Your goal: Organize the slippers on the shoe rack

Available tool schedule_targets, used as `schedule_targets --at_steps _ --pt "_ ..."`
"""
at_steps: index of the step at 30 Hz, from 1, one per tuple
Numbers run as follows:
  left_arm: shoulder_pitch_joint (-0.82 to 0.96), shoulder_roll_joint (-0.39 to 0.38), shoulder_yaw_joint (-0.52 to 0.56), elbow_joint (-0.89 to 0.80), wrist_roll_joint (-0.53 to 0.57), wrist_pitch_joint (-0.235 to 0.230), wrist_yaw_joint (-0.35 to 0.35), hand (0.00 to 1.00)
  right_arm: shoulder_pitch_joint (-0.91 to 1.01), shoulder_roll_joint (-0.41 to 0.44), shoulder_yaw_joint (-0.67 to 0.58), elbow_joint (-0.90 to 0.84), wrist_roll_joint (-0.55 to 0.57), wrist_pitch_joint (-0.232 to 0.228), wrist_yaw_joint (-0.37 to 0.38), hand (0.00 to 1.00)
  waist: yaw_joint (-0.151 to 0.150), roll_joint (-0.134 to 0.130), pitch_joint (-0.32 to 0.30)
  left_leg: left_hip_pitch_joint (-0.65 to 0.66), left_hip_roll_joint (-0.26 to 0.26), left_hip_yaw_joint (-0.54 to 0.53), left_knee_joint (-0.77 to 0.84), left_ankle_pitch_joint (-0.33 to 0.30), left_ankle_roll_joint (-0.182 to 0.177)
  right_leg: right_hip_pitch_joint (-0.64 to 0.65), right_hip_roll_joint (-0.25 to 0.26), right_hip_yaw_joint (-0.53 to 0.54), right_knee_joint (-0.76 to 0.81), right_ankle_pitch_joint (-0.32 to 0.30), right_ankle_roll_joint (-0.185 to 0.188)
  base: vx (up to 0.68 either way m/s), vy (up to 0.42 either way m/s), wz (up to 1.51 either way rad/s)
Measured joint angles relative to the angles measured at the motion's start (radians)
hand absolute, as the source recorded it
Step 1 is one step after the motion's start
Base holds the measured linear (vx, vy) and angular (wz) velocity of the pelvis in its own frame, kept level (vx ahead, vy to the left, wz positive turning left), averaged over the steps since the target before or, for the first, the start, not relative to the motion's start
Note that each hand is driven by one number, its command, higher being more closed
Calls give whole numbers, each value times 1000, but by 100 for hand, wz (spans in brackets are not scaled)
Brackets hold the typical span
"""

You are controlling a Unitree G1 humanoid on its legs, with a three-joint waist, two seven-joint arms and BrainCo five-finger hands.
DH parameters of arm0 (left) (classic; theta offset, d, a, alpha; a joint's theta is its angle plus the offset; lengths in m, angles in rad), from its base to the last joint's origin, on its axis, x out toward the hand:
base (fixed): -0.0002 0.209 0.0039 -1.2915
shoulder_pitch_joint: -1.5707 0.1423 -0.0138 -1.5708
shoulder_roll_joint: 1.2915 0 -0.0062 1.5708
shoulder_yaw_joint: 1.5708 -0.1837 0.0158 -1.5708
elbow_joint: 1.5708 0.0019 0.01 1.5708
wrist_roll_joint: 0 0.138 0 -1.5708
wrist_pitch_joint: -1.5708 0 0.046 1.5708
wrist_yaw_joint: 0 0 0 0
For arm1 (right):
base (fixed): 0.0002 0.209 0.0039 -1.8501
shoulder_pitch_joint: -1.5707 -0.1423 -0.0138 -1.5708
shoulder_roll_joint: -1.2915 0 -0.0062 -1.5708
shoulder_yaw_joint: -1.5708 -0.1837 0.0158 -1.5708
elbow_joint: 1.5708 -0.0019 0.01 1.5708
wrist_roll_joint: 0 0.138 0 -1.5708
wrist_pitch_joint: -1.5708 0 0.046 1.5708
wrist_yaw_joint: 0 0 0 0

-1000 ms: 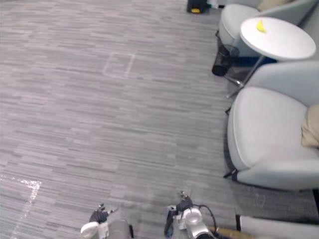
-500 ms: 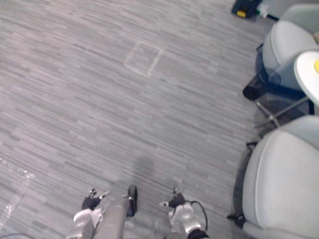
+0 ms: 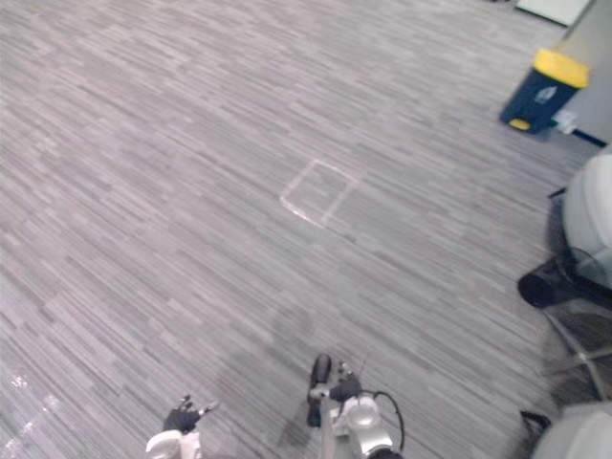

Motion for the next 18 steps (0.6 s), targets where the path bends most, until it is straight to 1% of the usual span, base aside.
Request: schedule_targets --at_steps 1,2,3,4,5,6,7,8,9,10,11,12,13,14,15,16,17,18 --pt "7 -9 24 -3 1 1 0 0 12 0 7 -11 2 5 0 0 7 8 3 -61 51 37 146 77 -9 45 20 6 -15 -27 -16 619 -243 24" --pt "10 -13 35 -5 1 0 1 0 16 1 8 -17 2 5 0 0 10 10 5 -90 82 68 216 80 -10 69 35 6 -25 -39 -24 376 -113 0" --pt "9 -16 63 -19 1 0 1 0 22 13 6 -18 4 9 -1 0 13 14 9 -146 140 141 348 59 9 132 56 8 -50 -65 -30 604 -164 -6" --pt "8 1 69 -46 1 -3 1 0 24 35 7 -12 8 14 -3 0 27 -18 20 -216 170 220 406 25 29 217 58 23 -90 -93 -32 582 -162 -12" --pt "8 8 66 -56 1 -4 1 0 26 39 9 -6 8 14 -3 0 35 -35 19 -250 172 257 398 14 44 247 56 33 -115 -99 -31 667 -185 -30" --pt "7 15 65 -75 0 -7 1 0 23 47 18 7 8 16 -3 0 50 -54 18 -305 171 305 345 -4 58 290 54 50 -151 -108 -26 553 -108 -38" --pt "3 17 64 -87 -1 -13 1 0 21 51 16 9 7 16 -3 0 58 -61 21 -347 161 325 262 -20 67 325 51 59 -174 -109 -16 671 -62 -54" --pt "2 17 64 -102 -4 -22 1 0 15 49 13 15 7 17 -5 0 66 -71 27 -392 124 333 61 -20 65 371 44 79 -201 -113 1 577 16 -48" --pt "1 18 64 -108 -6 -23 1 0 5 48 10 31 7 16 -6 0 68 -79 32 -405 98 328 -62 -6 57 399 33 89 -216 -123 11 566 97 -47" --pt "1 19 63 -117 -7 -22 1 0 -8 46 6 49 6 18 -8 0 69 -77 38 -409 58 312 -244 48 45 444 19 98 -236 -137 30 549 153 -47" --pt "0 15 57 -118 -7 -22 2 0 -5 37 8 51 5 18 -12 0 73 -78 39 -404 20 294 -443 166 42 495 11 108 -266 -156 58 545 177 -56" --pt "0 14 55 -117 -9 -21 2 0 -2 32 9 54 5 18 -12 0 82 -75 34 -391 15 285 -446 261 47 523 8 114 -280 -167 76 719 257 -55" --pt "-4 24 50 -114 -8 -19 0 0 5 38 8 68 4 18 -15 0 85 -103 18 -380 -26 281 -429 288 123 550 -32 106 -267 -182 100 625 219 -28" --pt "-6 27 49 -114 -8 -18 0 0 7 38 8 66 4 16 -15 0 80 -108 16 -381 -32 277 -427 279 129 544 -39 99 -251 -182 100 760 285 17" --pt "-15 29 44 -103 -6 -16 0 0 12 36 4 69 0 14 -14 0 65 -114 12 -373 -54 266 -404 241 153 490 -80 79 -95 -186 119 491 207 39" --pt "-15 34 35 -96 -6 -15 0 0 18 37 -1 69 -1 15 -14 0 62 -120 13 -356 -68 262 -392 221 160 458 -104 80 17 -186 136 499 229 45" --pt "-16 46 24 -86 -6 -11 0 0 24 39 -8 69 -1 16 -13 0 61 -128 14 -318 -87 265 -380 184 171 405 -146 87 208 -169 159 483 202 29" --pt "-16 60 13 -67 -8 -2 1 0 34 43 -25 66 -1 14 -11 0 57 -140 19 -258 -110 266 -379 141 177 330 -201 103 443 -108 151 664 227 30"
